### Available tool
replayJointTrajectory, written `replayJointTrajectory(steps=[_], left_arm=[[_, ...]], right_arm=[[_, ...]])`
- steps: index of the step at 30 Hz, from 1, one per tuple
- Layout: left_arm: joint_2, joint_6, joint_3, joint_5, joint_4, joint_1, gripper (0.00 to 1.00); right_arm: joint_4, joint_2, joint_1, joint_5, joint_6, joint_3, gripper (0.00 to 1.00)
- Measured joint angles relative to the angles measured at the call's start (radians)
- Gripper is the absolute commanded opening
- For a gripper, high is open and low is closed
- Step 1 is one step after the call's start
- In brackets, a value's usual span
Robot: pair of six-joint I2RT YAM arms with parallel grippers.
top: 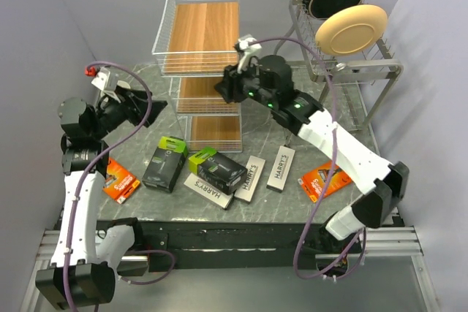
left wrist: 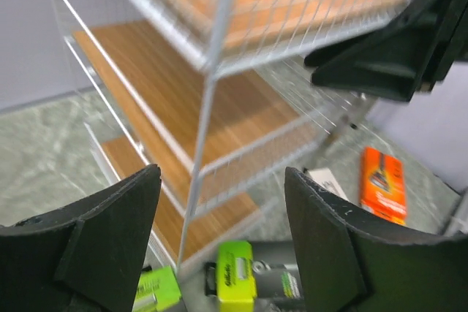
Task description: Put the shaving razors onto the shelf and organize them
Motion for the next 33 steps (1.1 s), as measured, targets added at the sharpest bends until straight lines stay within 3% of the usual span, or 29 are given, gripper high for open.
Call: replayJointTrajectory(steps=[8,16,18,19,22,33], left_arm=[[0.058,0.024,0.031,-0.119,0.090,0.000,0.70],[0.148,0.069,0.035,-0.269,0.159,0.000,0.49],[0.170,0.069,0.040,-0.264,0.184,-0.003,0.40],[0.177,0.069,0.047,-0.265,0.190,-0.009,0.36],[0.216,0.070,0.079,-0.249,0.216,-0.024,0.25],[0.370,0.147,0.215,-0.253,0.258,-0.070,0.24]], right_arm=[[0.029,0.155,0.100,0.031,0.029,0.149,0.47],[0.037,0.152,0.103,0.066,0.007,0.139,0.46],[0.045,0.142,0.103,0.079,-0.008,0.122,0.50],[0.044,0.138,0.103,0.081,-0.015,0.113,0.59],[0.038,0.113,0.101,0.094,-0.041,0.079,0.73],[0.032,-0.192,-0.072,0.050,-0.059,-0.196,0.82]])
